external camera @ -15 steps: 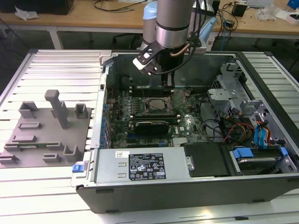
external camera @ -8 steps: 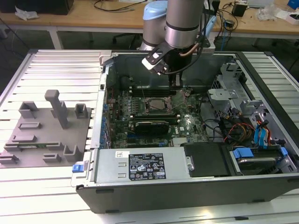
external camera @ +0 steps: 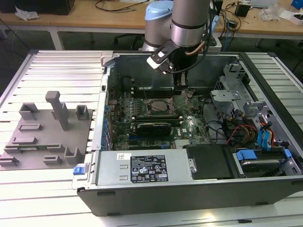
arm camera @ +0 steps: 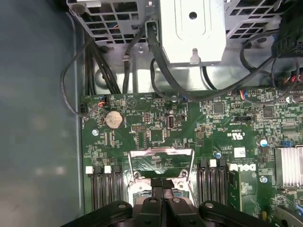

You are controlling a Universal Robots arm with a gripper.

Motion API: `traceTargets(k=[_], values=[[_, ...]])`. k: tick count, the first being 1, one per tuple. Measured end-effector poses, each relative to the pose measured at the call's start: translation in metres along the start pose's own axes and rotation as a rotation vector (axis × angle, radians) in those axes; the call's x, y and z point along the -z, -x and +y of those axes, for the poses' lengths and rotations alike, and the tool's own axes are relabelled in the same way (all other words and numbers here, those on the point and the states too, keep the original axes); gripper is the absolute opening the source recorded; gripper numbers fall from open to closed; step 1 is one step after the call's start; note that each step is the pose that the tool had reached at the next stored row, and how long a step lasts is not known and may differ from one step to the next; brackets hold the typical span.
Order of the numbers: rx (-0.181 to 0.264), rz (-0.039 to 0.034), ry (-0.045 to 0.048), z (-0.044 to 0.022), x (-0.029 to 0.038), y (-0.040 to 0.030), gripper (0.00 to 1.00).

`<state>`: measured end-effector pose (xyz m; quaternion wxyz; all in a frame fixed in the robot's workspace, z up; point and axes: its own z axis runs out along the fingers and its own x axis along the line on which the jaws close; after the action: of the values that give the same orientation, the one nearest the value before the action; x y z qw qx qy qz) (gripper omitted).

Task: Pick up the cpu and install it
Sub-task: 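Close the cpu cover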

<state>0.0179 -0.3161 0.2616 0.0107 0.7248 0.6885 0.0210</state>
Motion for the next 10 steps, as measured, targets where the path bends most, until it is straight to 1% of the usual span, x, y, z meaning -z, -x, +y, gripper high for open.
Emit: traceTargets(k=[2, 3, 6, 7, 8, 10], values=[[0.000, 0.0001, 0.0000, 0.0001, 0.0022, 0.0000, 0.11], [0.000, 0.0002, 0.0000, 0.0009, 0.0022, -0.0001, 0.11], [0.000, 0.0001, 0.0000, 0.0123, 0.0017, -0.0006, 0.11], [0.000, 0.0000, 0.0000, 0.0148, 0.0016, -0.0008, 0.11], [0.000, -0.0001, -0.0001, 0.0225, 0.0013, -0.0012, 0.11], [0.000, 0.0000, -0.0001, 0.0286, 0.0010, -0.0015, 0.11]])
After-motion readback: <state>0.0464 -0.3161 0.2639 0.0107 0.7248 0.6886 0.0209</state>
